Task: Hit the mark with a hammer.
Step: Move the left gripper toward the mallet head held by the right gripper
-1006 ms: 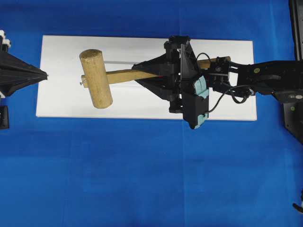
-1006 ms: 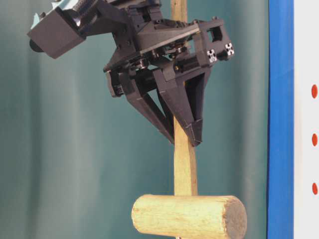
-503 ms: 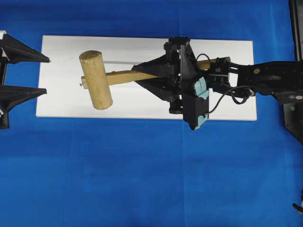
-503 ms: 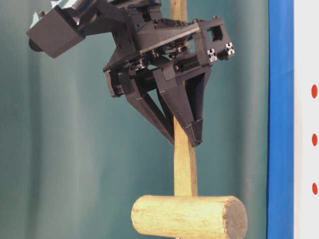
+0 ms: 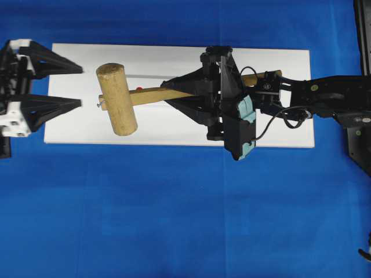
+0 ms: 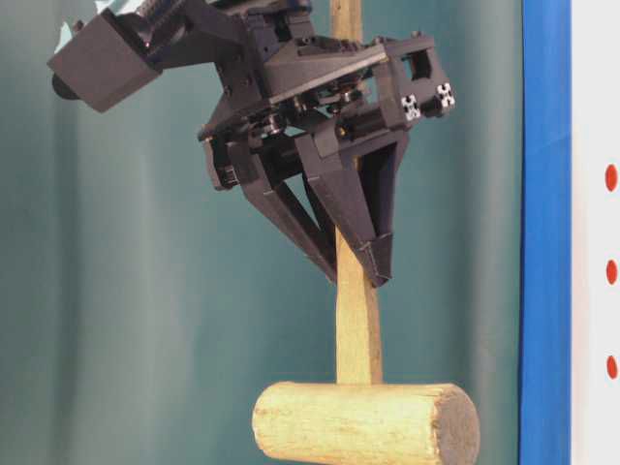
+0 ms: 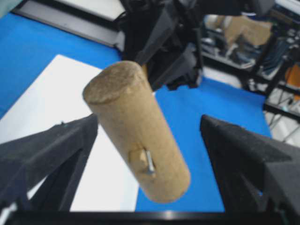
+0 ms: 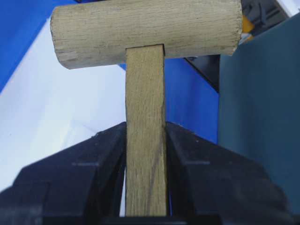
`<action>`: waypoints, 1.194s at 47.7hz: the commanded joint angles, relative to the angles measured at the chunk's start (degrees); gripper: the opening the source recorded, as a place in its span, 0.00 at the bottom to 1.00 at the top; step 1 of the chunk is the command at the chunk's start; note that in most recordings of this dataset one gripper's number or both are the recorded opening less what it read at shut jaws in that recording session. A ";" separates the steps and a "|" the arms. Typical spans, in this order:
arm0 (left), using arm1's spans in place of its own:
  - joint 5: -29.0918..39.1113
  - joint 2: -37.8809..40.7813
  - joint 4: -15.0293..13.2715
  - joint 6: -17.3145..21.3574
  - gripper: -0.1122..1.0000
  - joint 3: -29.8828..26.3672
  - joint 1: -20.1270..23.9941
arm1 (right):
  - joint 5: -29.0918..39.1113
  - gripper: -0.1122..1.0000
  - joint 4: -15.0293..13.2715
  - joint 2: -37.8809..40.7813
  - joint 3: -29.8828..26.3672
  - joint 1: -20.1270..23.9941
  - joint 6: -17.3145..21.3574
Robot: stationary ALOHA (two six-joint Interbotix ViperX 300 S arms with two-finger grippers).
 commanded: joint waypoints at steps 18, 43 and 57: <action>-3.16 14.33 -0.09 -3.16 0.94 -8.96 1.85 | -1.14 0.19 0.09 -1.85 -1.93 0.18 0.09; 0.26 18.54 -0.09 -13.36 0.80 -12.66 2.02 | -1.14 0.19 1.67 -1.85 -2.64 0.26 0.26; 2.55 18.46 0.26 -15.38 0.51 -12.66 2.02 | -0.35 0.19 2.11 -1.85 -2.81 0.18 0.26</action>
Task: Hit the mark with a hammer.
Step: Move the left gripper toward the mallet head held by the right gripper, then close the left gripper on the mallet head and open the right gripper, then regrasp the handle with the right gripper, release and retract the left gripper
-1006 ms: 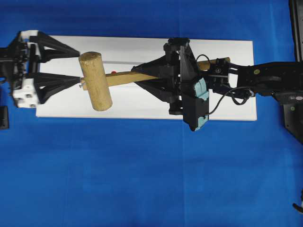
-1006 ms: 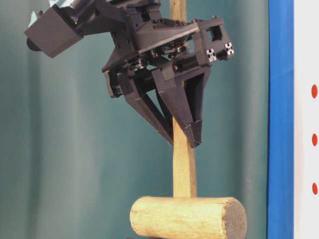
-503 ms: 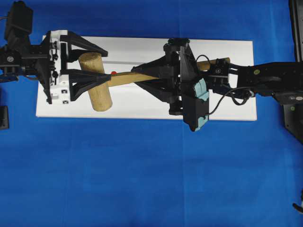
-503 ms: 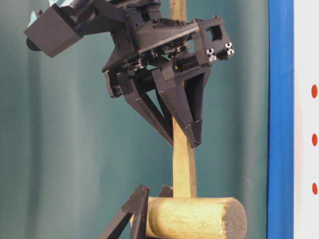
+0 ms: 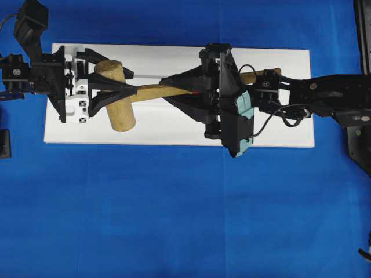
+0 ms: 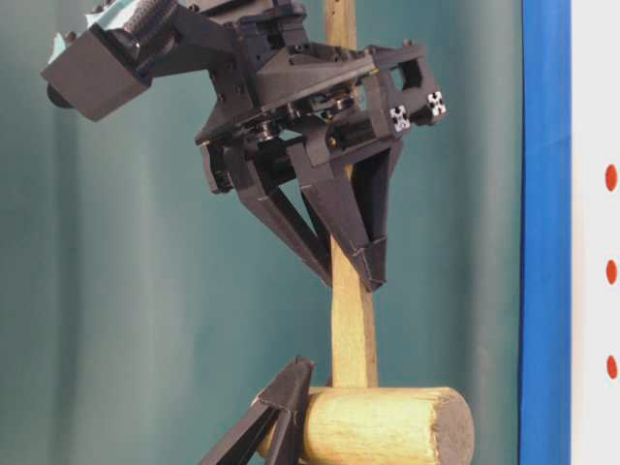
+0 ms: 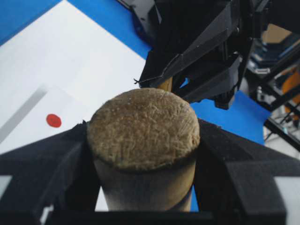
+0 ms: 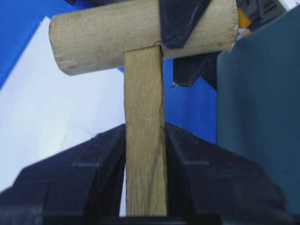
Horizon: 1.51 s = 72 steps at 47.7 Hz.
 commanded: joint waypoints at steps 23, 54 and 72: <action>0.26 -0.62 0.35 2.55 0.51 -0.79 0.26 | 2.37 0.67 5.19 -1.85 -2.11 0.18 0.62; 3.43 -0.97 0.53 40.69 0.51 -0.97 -0.62 | 11.43 0.95 16.70 -4.66 -2.20 1.05 10.11; 3.43 -1.85 0.44 40.96 0.51 -0.97 -1.32 | 10.11 0.95 20.04 -0.09 -2.55 0.09 10.63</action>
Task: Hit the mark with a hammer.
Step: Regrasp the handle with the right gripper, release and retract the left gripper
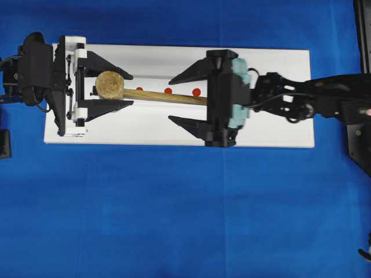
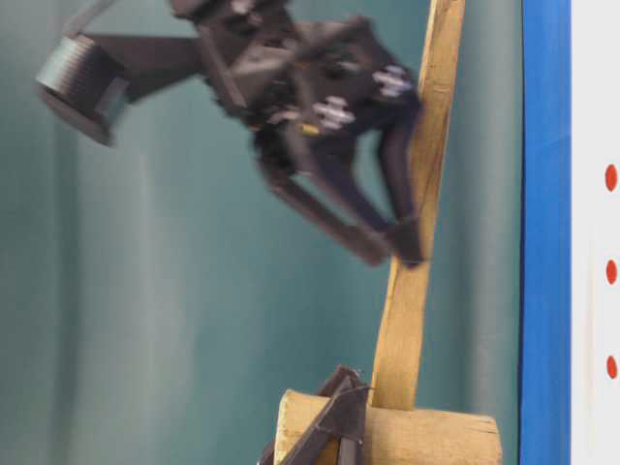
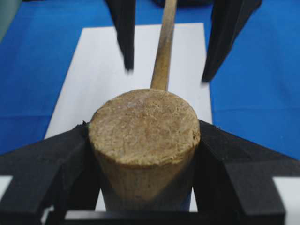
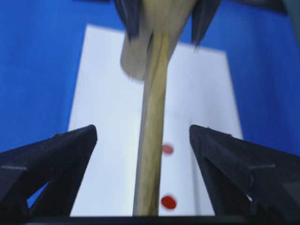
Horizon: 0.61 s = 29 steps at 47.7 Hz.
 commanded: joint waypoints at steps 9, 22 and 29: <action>-0.09 -1.41 0.09 0.00 0.51 -1.05 -0.18 | -0.44 0.95 2.90 1.58 -1.05 -0.79 0.09; 0.35 -1.49 0.09 0.00 0.51 -0.97 -0.26 | -0.26 0.63 2.99 1.49 -0.97 -0.79 -0.35; 0.35 -1.85 0.09 0.09 0.51 -0.79 -0.26 | 0.97 0.25 2.90 1.32 -0.79 -0.79 -0.35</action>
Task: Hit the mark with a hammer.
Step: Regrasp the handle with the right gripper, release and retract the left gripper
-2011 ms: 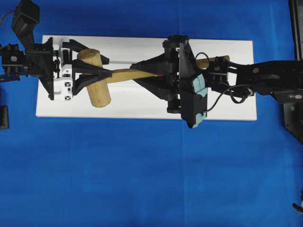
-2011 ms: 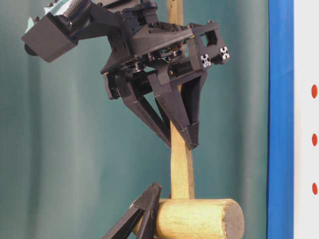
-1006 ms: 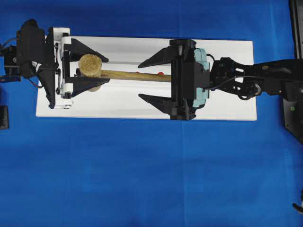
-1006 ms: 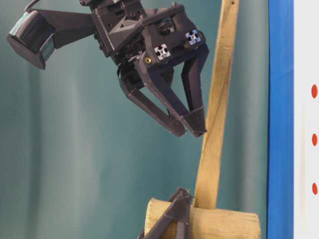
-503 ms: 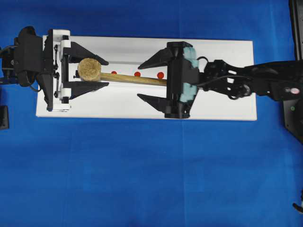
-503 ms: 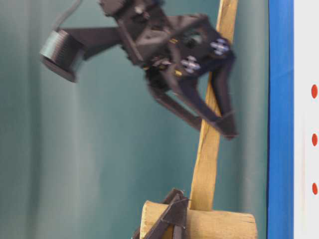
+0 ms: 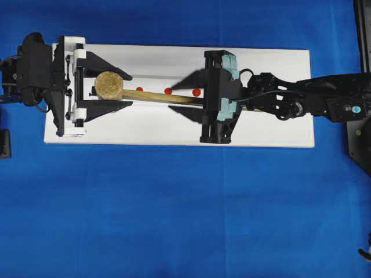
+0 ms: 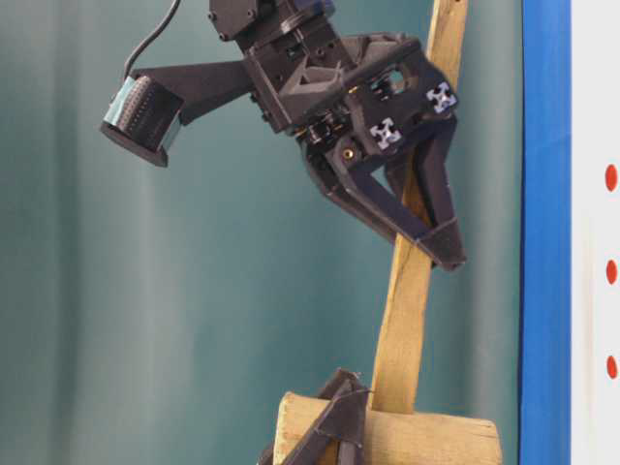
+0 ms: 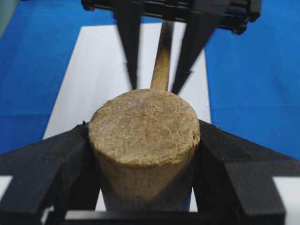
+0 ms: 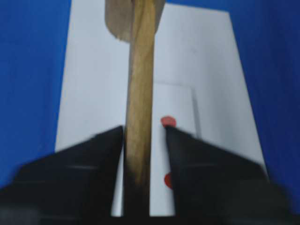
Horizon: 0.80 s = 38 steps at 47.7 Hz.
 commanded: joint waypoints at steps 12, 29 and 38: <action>-0.44 -1.67 0.09 0.00 0.51 -0.70 0.18 | 0.00 0.12 0.09 -0.88 -0.79 0.09 0.09; 0.26 -2.37 0.09 -0.26 0.64 -0.18 -0.26 | -0.62 0.12 0.26 -1.58 -0.62 0.09 0.35; 0.35 -4.39 0.09 -0.35 0.91 1.49 -0.35 | -1.58 0.12 1.05 -3.16 0.53 0.09 0.35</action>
